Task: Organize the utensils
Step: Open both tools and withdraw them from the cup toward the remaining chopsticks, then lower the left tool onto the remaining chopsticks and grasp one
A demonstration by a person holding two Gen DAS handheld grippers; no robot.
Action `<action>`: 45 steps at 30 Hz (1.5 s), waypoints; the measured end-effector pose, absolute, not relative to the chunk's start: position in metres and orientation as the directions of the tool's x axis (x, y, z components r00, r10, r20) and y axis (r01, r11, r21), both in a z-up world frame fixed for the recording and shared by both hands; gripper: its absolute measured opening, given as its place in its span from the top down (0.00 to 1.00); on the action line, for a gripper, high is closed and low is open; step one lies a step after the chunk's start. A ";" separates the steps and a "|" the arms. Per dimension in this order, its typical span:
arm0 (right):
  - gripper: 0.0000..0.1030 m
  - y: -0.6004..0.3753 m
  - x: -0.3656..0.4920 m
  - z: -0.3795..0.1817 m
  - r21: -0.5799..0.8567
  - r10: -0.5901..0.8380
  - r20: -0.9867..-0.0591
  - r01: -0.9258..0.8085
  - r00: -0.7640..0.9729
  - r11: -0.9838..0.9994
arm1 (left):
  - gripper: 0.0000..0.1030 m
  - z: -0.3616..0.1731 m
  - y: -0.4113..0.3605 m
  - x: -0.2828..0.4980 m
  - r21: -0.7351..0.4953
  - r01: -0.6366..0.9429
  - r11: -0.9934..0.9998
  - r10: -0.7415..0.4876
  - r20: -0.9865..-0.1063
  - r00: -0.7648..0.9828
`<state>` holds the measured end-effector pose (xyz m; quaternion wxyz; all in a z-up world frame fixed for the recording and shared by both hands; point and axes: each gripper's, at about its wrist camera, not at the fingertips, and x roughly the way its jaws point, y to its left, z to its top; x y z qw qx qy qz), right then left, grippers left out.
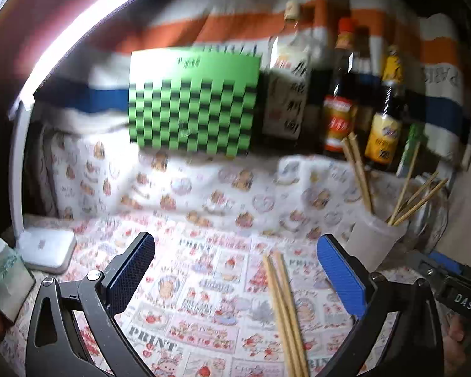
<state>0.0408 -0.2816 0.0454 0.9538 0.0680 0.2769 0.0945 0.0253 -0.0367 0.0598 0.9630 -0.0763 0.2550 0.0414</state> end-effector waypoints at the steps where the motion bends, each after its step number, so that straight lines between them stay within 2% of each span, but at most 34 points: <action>1: 0.29 -0.281 0.041 0.045 0.177 0.214 -0.518 -0.141 0.828 0.974 | 0.01 0.055 -0.036 0.030 -0.123 -0.130 0.984 0.045 -0.533 0.845; 6: 0.27 -0.274 0.041 0.042 0.134 0.196 -0.538 -0.147 0.820 0.980 | 0.01 0.029 -0.043 0.049 -0.075 -0.116 0.990 0.037 -0.664 0.747; 10: 0.22 -0.268 0.040 0.042 0.080 0.165 -0.523 -0.145 0.836 0.986 | 0.01 0.017 -0.052 0.054 -0.079 -0.071 0.994 -0.006 -0.715 0.699; 18: 0.22 -0.269 0.044 0.039 0.076 0.145 -0.540 -0.123 0.829 0.989 | 0.02 0.002 -0.049 0.062 -0.107 -0.073 0.992 -0.041 -0.791 0.610; 19: 0.22 -0.269 0.044 0.038 0.073 0.139 -0.542 -0.118 0.829 0.990 | 0.05 -0.001 -0.050 0.063 -0.096 -0.065 0.993 -0.039 -0.802 0.596; 21: 0.22 -0.271 0.045 0.038 0.054 0.095 -0.548 -0.079 0.831 0.995 | 0.21 -0.005 -0.053 0.065 -0.102 -0.036 0.994 -0.063 -0.816 0.575; 22: 0.22 -0.272 0.046 0.037 0.037 0.060 -0.547 -0.047 0.835 0.998 | 0.24 -0.006 -0.053 0.067 -0.113 -0.023 0.993 -0.080 -0.820 0.566; 24: 0.22 -0.275 0.047 0.037 0.026 0.035 -0.546 -0.025 0.837 0.999 | 0.42 -0.009 -0.057 0.068 -0.141 0.012 0.990 -0.124 -0.827 0.548; 30: 0.21 -0.288 0.055 0.035 0.087 0.054 -0.590 -0.003 0.806 0.996 | 0.68 -0.017 -0.068 0.068 -0.204 0.066 0.977 -0.209 -0.845 0.493; 37: 0.21 -0.286 0.055 0.033 0.082 0.040 -0.596 0.011 0.802 0.997 | 0.69 -0.019 -0.077 0.064 -0.229 0.108 0.967 -0.252 -0.847 0.467; 42: 0.21 -0.290 0.052 0.038 0.087 0.022 -0.577 0.035 0.816 0.996 | 0.70 -0.022 -0.081 0.064 -0.195 0.113 0.974 -0.225 -0.856 0.465; 45: 0.21 -0.292 0.052 0.038 0.097 0.029 -0.585 0.034 0.810 0.995 | 0.76 -0.025 -0.082 0.066 -0.201 0.115 0.973 -0.231 -0.860 0.456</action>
